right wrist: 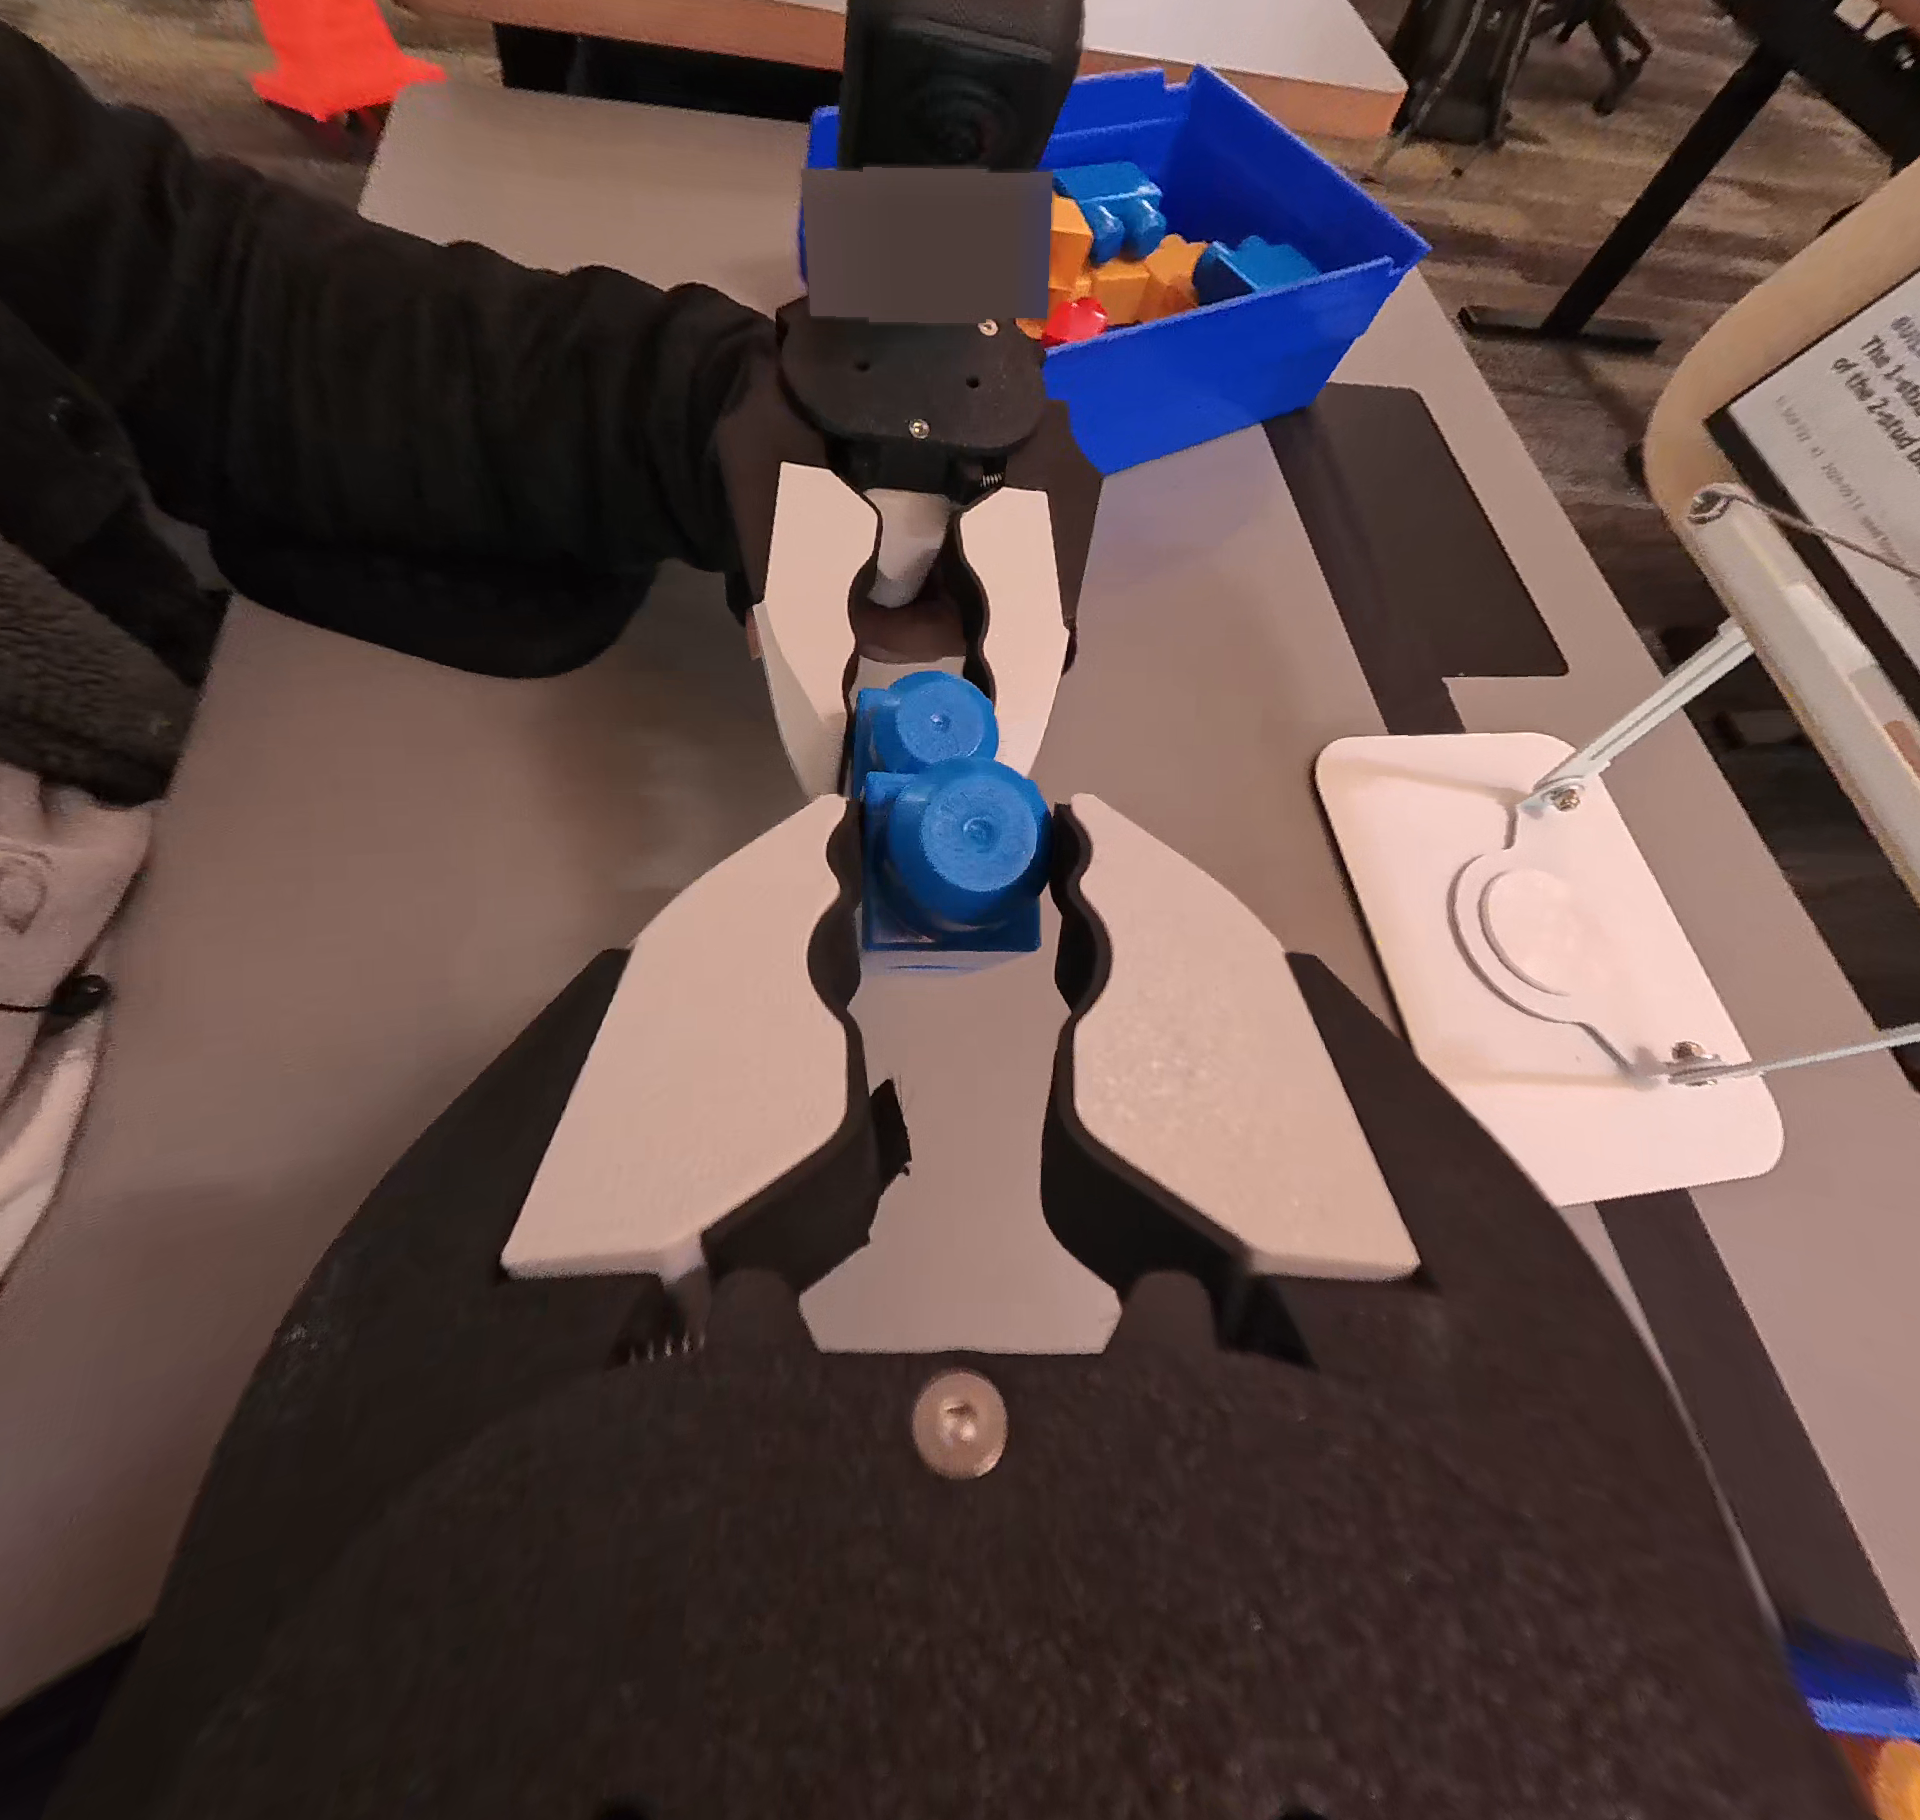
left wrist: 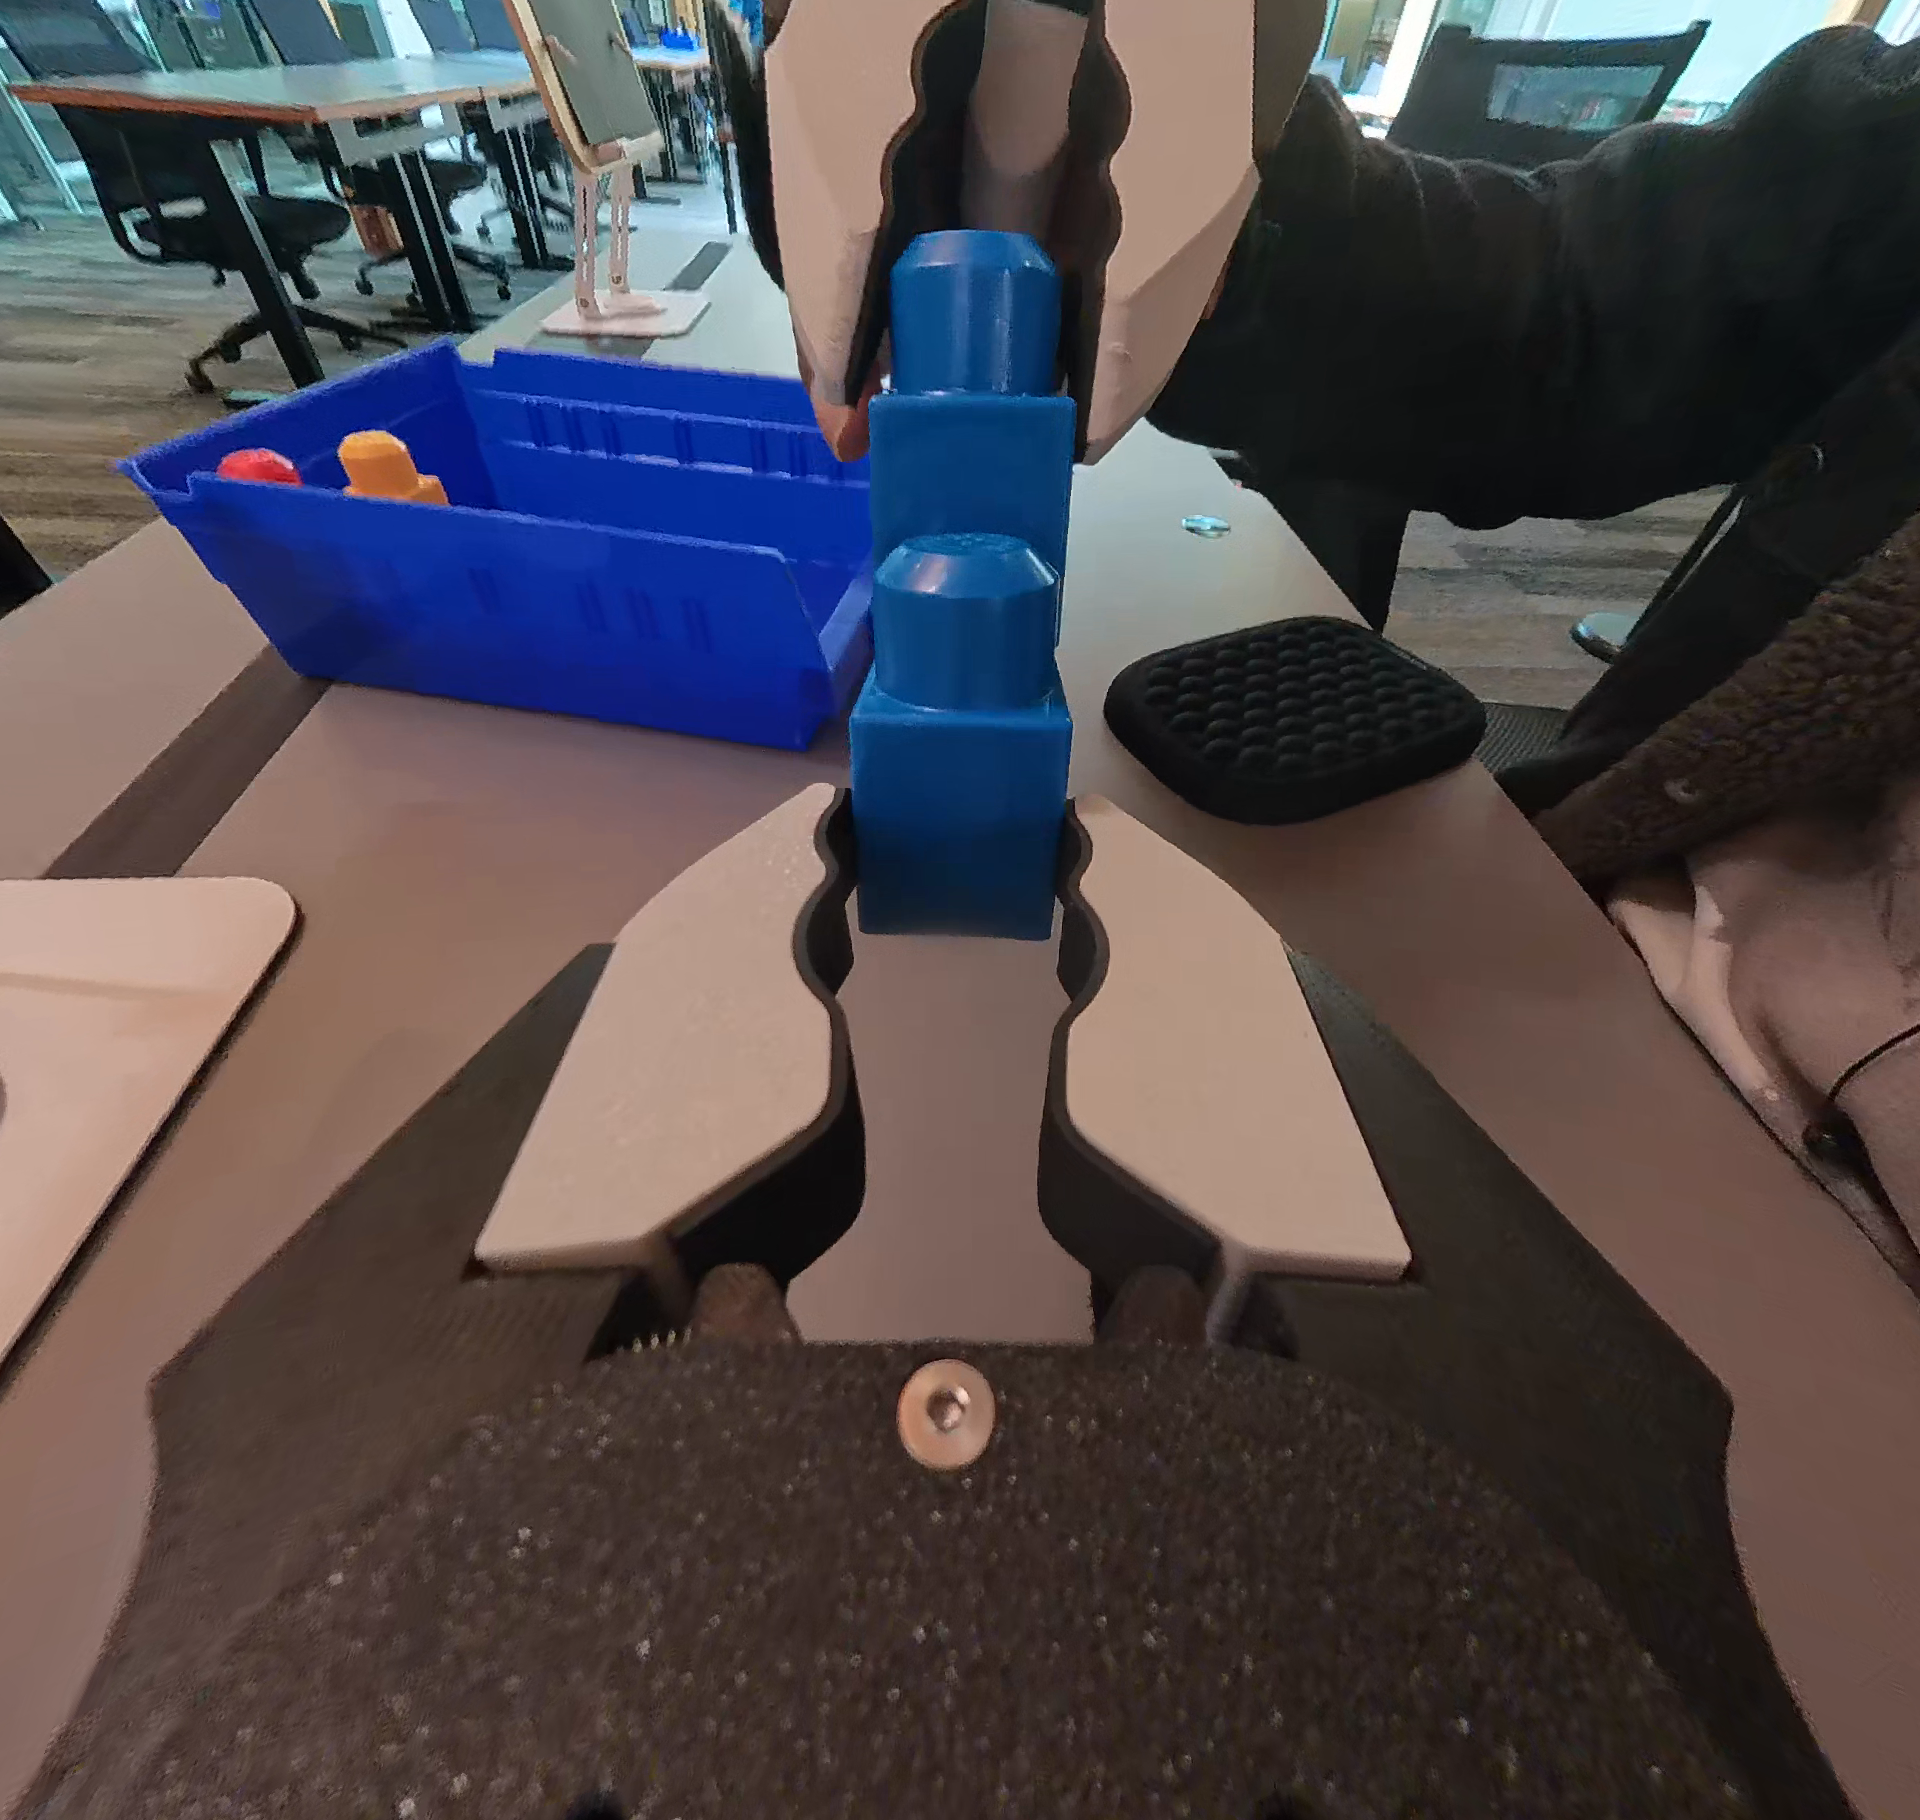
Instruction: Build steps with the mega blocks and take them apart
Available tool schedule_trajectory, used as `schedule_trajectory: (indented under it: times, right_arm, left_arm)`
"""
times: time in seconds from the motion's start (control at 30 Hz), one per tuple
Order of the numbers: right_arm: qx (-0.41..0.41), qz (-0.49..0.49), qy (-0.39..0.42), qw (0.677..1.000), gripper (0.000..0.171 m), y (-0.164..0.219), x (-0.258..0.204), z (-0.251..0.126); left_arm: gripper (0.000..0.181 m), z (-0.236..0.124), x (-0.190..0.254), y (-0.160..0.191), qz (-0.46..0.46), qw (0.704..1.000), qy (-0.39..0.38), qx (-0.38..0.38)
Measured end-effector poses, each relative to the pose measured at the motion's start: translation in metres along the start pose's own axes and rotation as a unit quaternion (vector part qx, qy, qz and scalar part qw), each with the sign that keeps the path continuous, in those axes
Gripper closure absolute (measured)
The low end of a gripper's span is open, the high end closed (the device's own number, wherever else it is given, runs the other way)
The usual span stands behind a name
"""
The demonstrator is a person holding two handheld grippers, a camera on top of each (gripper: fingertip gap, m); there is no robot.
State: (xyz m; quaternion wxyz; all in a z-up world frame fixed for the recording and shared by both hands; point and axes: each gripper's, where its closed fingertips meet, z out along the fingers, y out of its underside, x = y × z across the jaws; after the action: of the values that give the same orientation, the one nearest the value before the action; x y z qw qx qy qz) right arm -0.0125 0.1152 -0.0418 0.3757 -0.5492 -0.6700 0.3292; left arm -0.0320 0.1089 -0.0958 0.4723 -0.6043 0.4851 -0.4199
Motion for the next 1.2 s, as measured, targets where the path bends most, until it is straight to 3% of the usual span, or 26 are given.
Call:
schedule_trajectory:
  times: [0.13,0.33,0.57,0.87,1.2]
  right_arm:
    - [0.009,0.009,-0.002,1.000,0.138,-0.010,0.012,-0.028]
    - [-0.025,0.010,0.122,0.992,0.140,-0.007,0.083,-0.102]
    - [-0.078,0.043,0.210,0.974,0.140,0.043,0.145,-0.161]
    - [-0.202,0.101,0.205,0.952,0.140,0.176,0.184,-0.151]
    - [-0.217,0.091,0.158,0.959,0.140,0.221,0.196,-0.107]
  left_arm:
    - [0.143,-0.006,-0.006,-0.014,0.012,0.999,-0.035,0.021]
    - [0.159,-0.020,-0.031,-0.011,-0.016,0.996,-0.084,0.034]
    - [0.169,-0.027,-0.048,-0.002,-0.050,0.992,-0.109,0.040]
    - [0.172,-0.023,-0.053,0.010,-0.048,0.992,-0.116,0.021]
    - [0.172,-0.025,-0.059,0.015,-0.046,0.990,-0.131,0.013]
